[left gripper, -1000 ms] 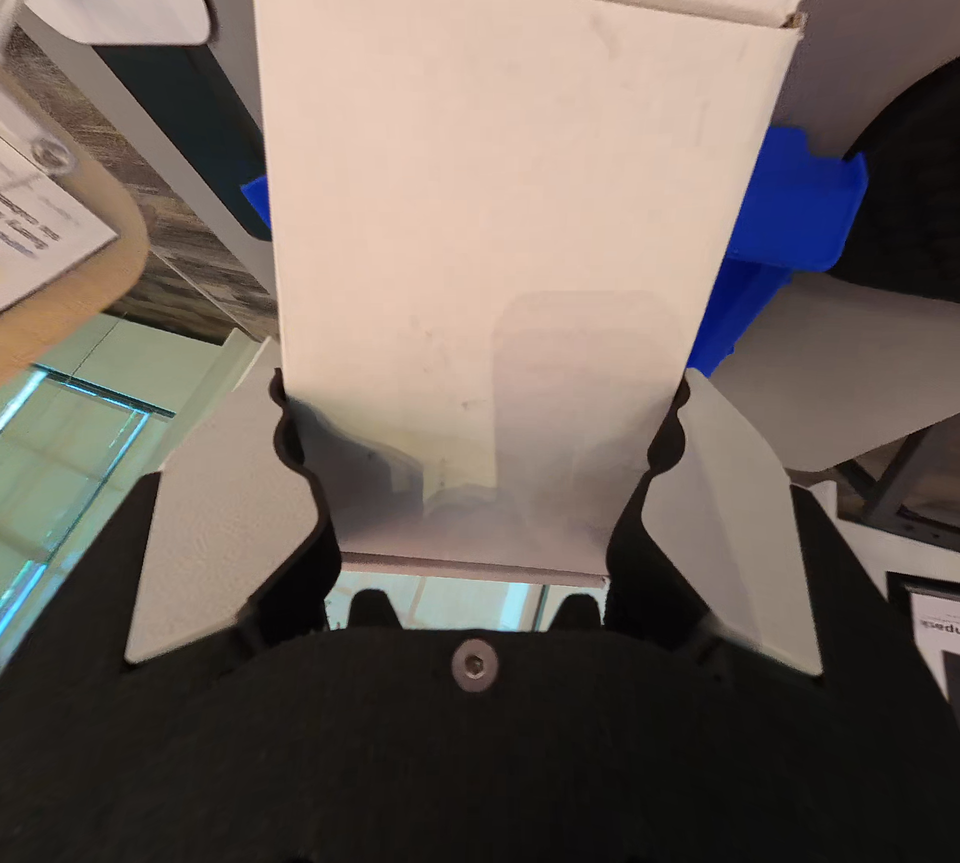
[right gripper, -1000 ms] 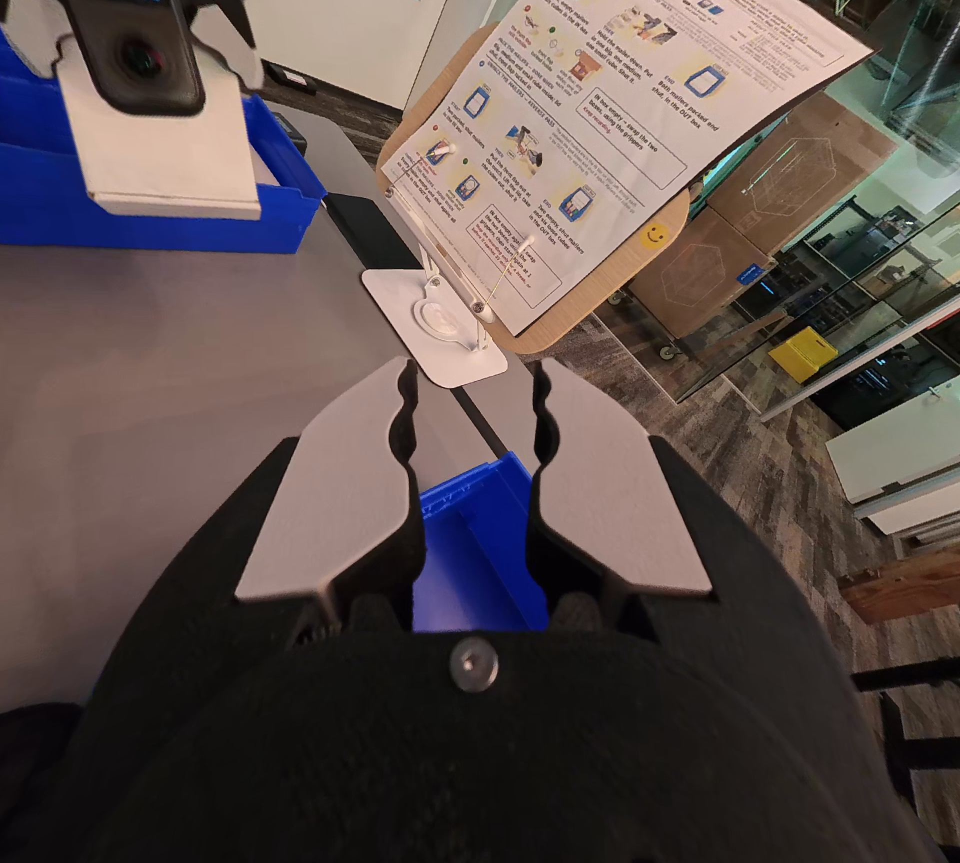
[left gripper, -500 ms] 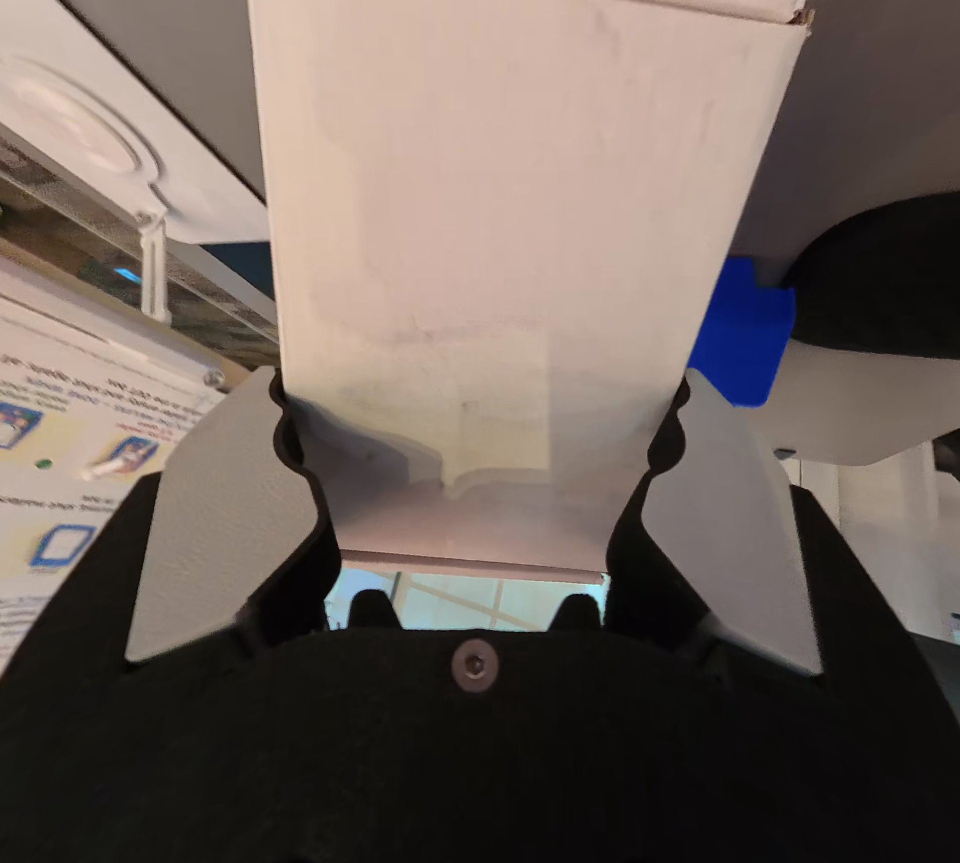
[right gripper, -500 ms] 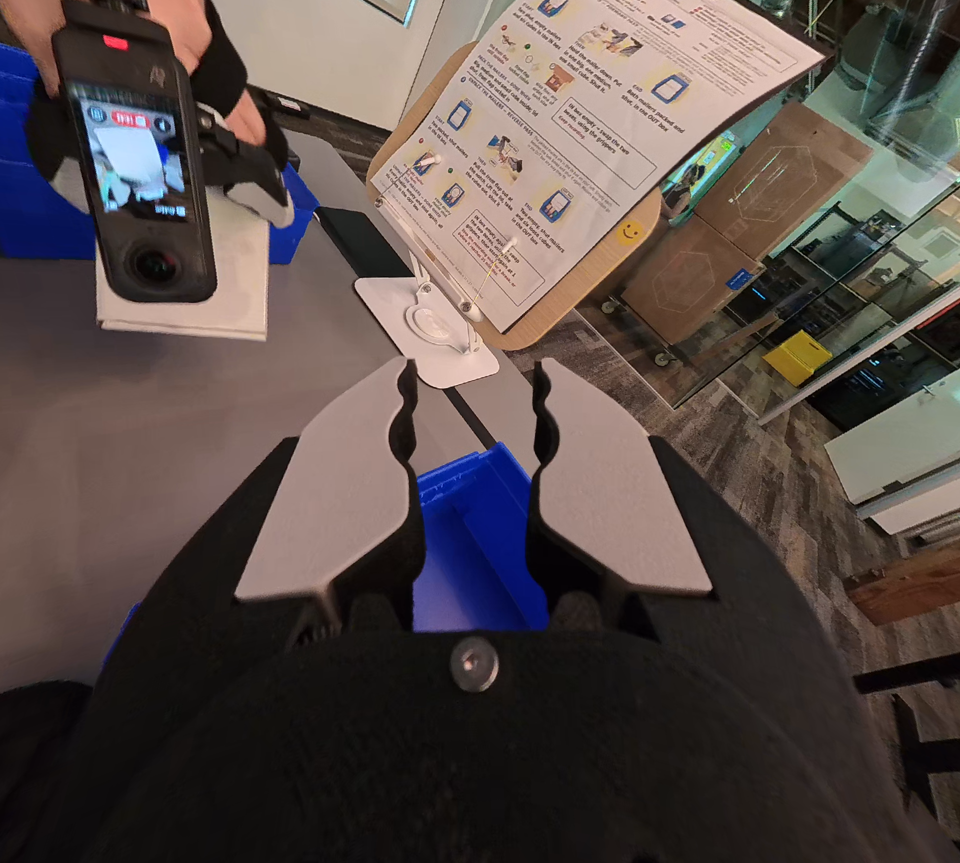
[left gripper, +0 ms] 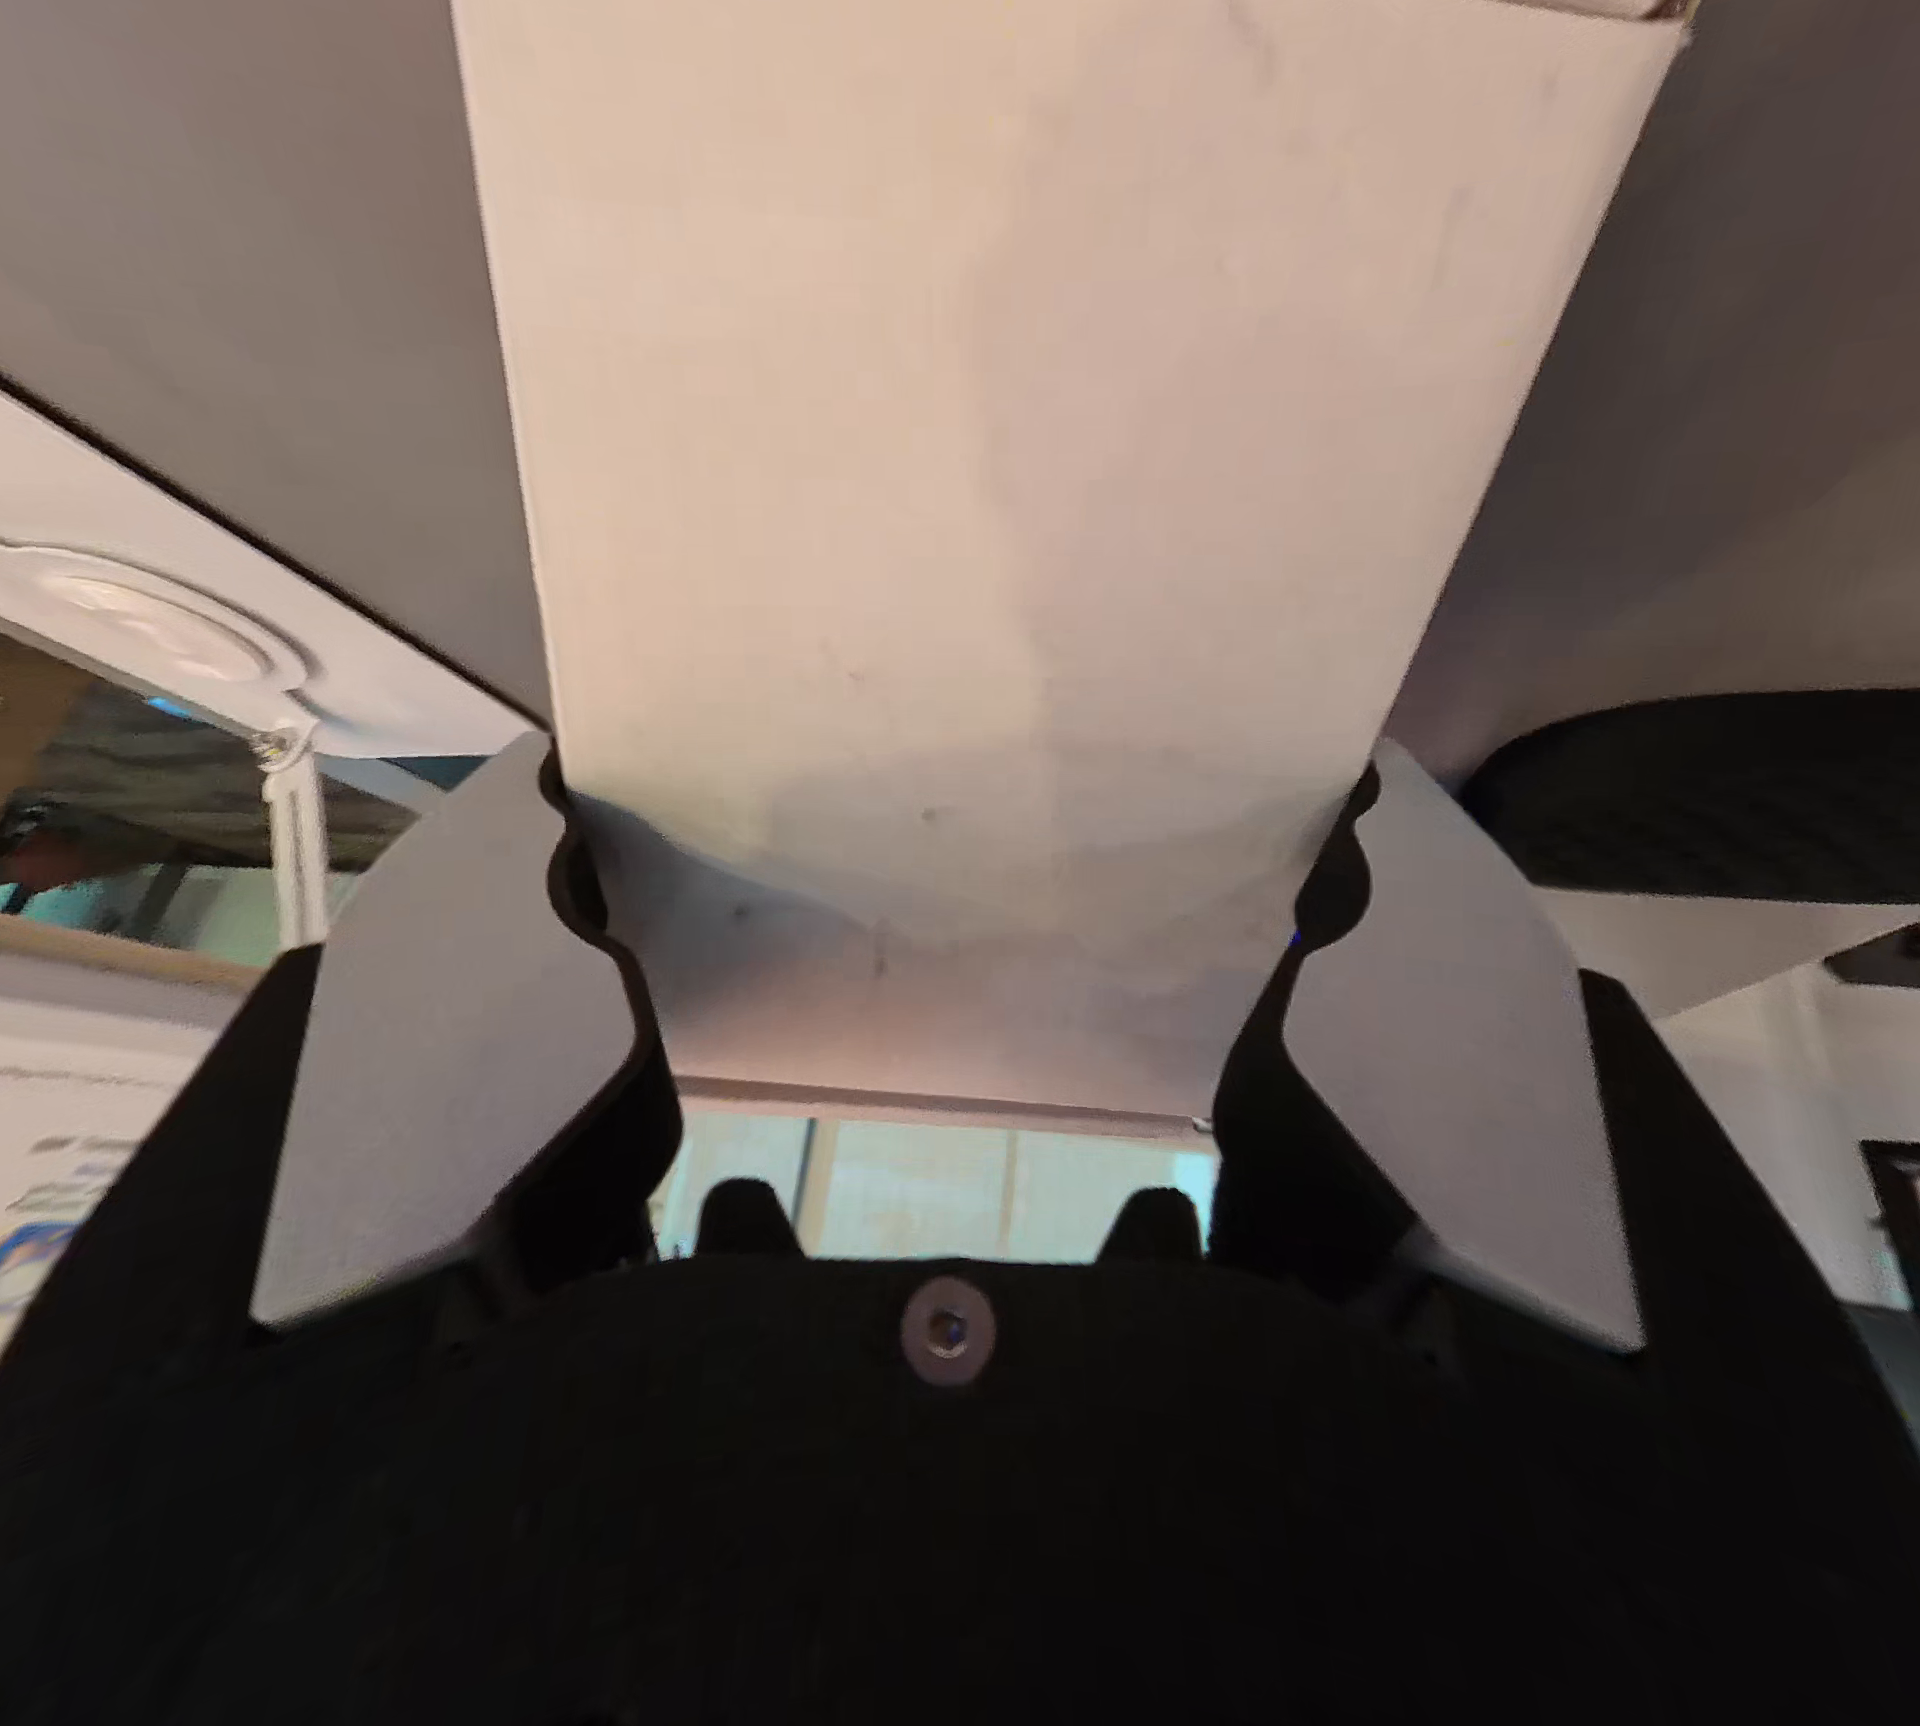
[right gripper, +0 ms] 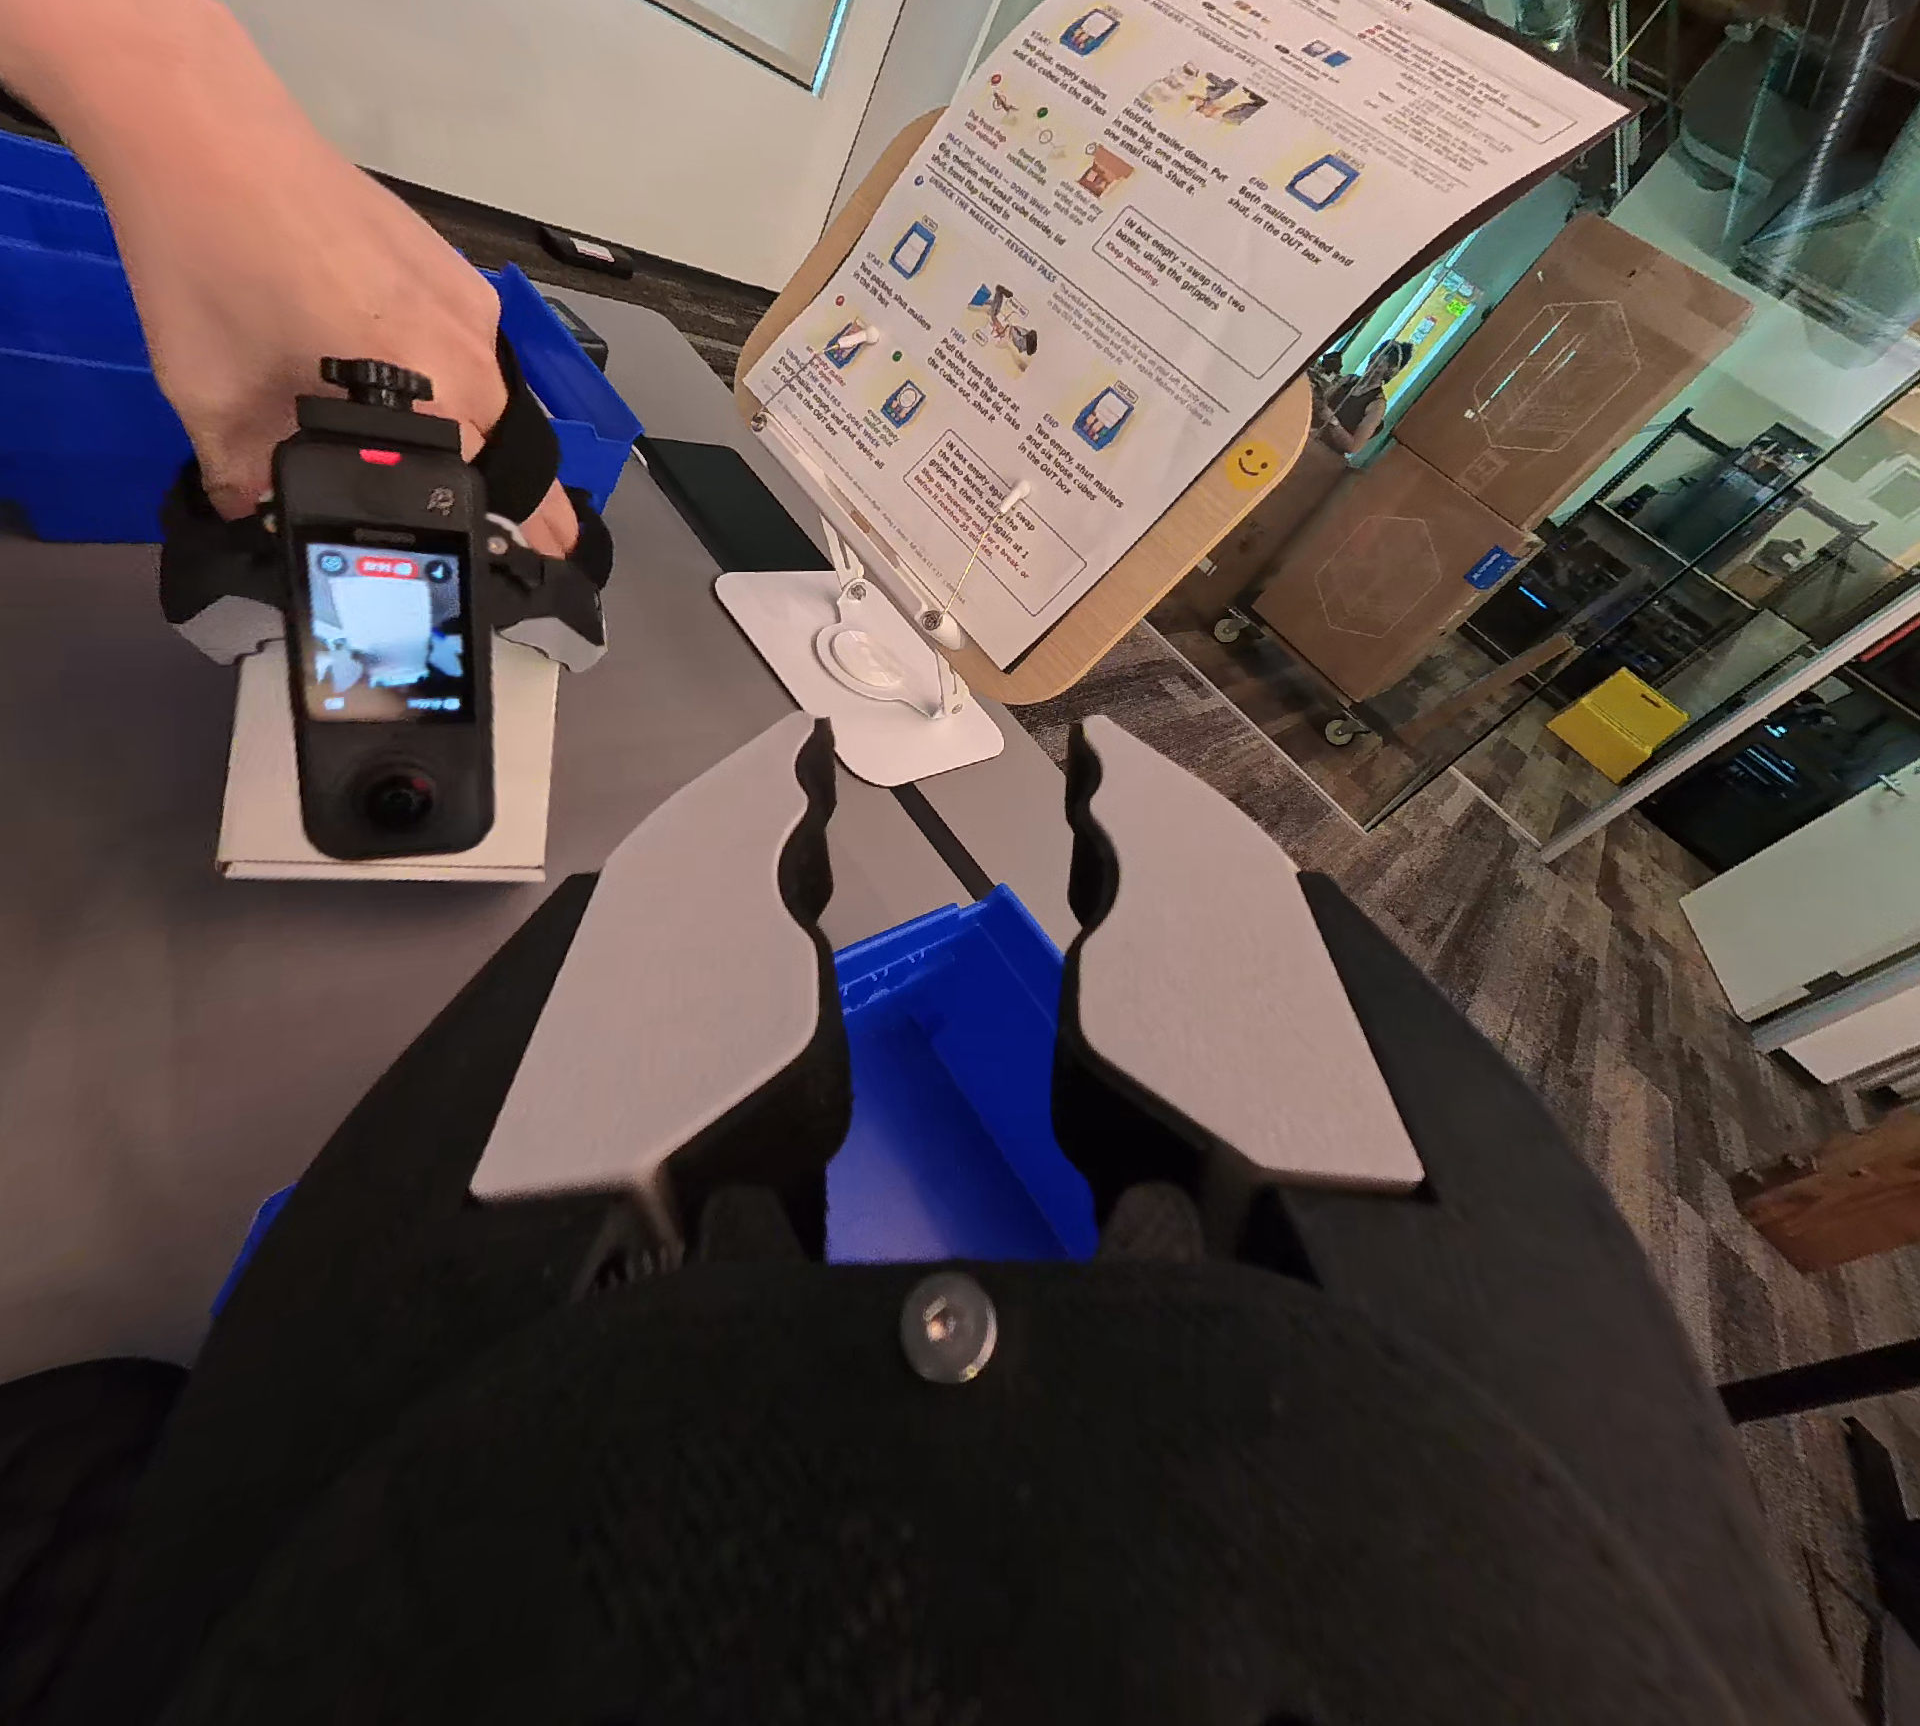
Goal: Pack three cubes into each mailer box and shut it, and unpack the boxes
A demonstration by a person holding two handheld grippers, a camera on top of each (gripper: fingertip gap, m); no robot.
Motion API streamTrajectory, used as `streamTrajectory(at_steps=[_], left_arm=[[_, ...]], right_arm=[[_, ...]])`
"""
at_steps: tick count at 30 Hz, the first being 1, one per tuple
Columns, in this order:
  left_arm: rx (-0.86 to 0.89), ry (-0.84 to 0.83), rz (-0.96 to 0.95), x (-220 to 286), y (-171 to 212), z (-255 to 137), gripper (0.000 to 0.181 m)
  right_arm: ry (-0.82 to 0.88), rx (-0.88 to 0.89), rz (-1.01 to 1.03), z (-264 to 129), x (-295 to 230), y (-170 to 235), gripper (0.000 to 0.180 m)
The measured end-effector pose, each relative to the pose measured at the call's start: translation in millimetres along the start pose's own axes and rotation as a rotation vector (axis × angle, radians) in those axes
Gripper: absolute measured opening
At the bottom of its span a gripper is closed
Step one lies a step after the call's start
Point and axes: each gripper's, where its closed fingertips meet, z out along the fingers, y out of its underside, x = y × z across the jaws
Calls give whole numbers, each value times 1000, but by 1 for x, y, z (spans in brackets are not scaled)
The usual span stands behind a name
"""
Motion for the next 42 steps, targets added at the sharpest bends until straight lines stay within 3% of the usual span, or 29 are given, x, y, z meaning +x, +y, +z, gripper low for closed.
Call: streamTrajectory(at_steps=[11,24,28,31,36,38,39,42], left_arm=[[262,177,-227,24,5,56,131],[638,190,-298,24,-4,51,134],[930,160,-445,12,18,18,143],[1249,73,-577,-8,56,-34,142],[1672,-367,-764,-37,154,-137,138],[1806,-560,-799,-30,185,-168,119],[1861,-674,-831,-27,200,-181,107],[1828,-769,-896,-12,208,-180,106]], right_arm=[[-27,-37,-5,6,-4,7,43],[-119,-115,-74,33,-36,3,47],[-286,-71,-42,46,-72,-9,64],[-368,-104,-26,72,-101,-15,82],[-470,-284,1,144,-175,-6,92],[-554,-370,61,167,-210,8,92],[-592,-420,77,176,-226,19,92],[-646,-575,38,192,-253,61,103]])
